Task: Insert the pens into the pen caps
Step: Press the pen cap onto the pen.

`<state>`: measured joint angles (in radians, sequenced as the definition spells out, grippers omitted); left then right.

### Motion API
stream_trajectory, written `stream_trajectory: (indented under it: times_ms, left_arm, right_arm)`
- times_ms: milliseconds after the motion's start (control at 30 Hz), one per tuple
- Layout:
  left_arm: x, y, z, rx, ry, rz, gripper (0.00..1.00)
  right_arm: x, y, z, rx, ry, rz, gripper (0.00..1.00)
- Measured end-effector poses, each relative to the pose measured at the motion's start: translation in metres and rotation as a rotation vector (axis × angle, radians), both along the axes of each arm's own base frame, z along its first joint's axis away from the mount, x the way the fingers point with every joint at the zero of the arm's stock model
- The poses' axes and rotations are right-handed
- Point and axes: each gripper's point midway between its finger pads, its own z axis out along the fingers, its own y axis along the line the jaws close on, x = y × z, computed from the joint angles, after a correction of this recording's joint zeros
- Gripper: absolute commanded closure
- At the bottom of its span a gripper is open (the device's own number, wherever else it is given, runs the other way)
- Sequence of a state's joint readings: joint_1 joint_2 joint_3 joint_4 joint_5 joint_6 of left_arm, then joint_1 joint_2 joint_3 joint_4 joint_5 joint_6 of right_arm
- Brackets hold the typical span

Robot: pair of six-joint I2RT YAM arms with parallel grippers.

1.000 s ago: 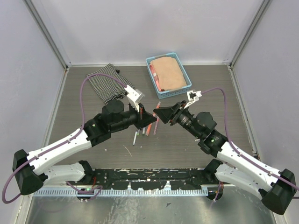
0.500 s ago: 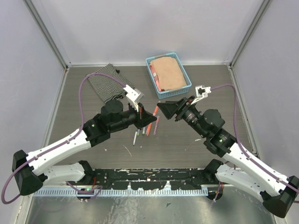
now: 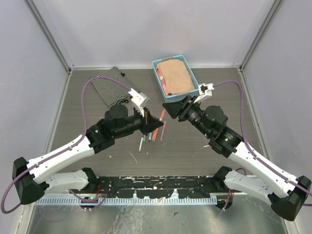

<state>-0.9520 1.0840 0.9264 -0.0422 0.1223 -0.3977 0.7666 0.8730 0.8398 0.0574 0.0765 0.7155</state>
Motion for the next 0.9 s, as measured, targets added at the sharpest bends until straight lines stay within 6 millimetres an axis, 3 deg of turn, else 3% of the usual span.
stream_trajectory:
  times_ms: [367,667,900]
  left_arm:
    - [0.000,0.000,0.000,0.000,0.000,0.000,1.00]
    - [0.000,-0.001,-0.003,0.008,0.006,-0.003,1.00]
    - [0.000,-0.001,-0.004,0.009,0.007,-0.003,1.00]
  right_arm:
    - [0.000,0.004,-0.007,-0.017,0.017,0.015,0.62]
    - [0.001,0.010,-0.013,-0.034,0.026,0.038,0.90]
    - [-0.001,0.011,-0.013,-0.037,0.023,0.048,0.99]
